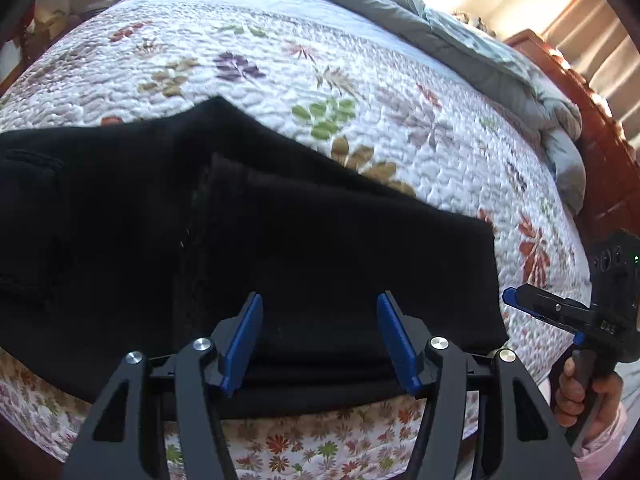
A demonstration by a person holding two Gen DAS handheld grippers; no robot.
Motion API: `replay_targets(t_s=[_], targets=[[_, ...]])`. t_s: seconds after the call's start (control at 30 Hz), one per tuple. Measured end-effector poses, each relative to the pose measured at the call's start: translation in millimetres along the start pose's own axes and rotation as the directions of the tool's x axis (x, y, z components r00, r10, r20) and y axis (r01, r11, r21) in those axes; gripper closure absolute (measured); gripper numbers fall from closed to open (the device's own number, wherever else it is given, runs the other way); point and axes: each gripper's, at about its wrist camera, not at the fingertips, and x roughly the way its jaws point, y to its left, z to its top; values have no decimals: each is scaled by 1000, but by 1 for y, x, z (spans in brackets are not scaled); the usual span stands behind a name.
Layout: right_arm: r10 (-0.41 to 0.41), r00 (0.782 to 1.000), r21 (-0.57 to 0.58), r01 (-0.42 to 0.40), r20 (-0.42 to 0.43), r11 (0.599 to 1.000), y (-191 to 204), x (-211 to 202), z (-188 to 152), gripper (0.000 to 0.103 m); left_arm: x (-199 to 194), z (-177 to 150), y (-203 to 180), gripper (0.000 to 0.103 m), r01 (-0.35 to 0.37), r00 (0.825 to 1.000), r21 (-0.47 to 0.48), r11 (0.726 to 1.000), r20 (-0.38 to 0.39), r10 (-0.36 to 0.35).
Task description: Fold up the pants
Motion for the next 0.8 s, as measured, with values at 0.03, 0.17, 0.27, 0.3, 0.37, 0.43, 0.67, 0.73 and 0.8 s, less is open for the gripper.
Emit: replay_targets(t_s=[0.03,0.17,0.27,0.3,0.37,0.43,0.67,0.73,0.8], targets=[[-30,999,10,30,-17,999,-4,6,-5,34,7,-3,2,43,-9,1000,-5,1000,-19,9],[-43,999,16,44,-17,999,-15,22,-12,34,15,-8,0,39,-16,1000,33,999,6,16],[-56,998,6,56,-17,998,-9,17,-11,34,8,-9,-1,38,-23,1000,33,999,2,23],[-62,998,4,62,-13,998,-6,15,-11,34,4,-10,1,38,-24,1000,20,1000,2,24],[-72,997,-9,73,4,997,3,4,-13,32,-9,-12,7,33,-23,1000,-8,1000,19,23],[-76,997,-42,77,25,996,15,-6,-15,30,-23,-16,17,32,-13,999,-25,1000,49,14],[-112,993,-138,118,44,983,42,-1,-18,27,-79,-39,102,28,-88,984,-221,971,132,119],[-122,992,-143,124,27,982,43,7,-18,27,-90,-45,130,28,-112,977,-285,952,143,157],[-135,991,-140,136,14,981,42,14,-19,27,-102,-52,166,28,-125,971,-378,917,144,192]])
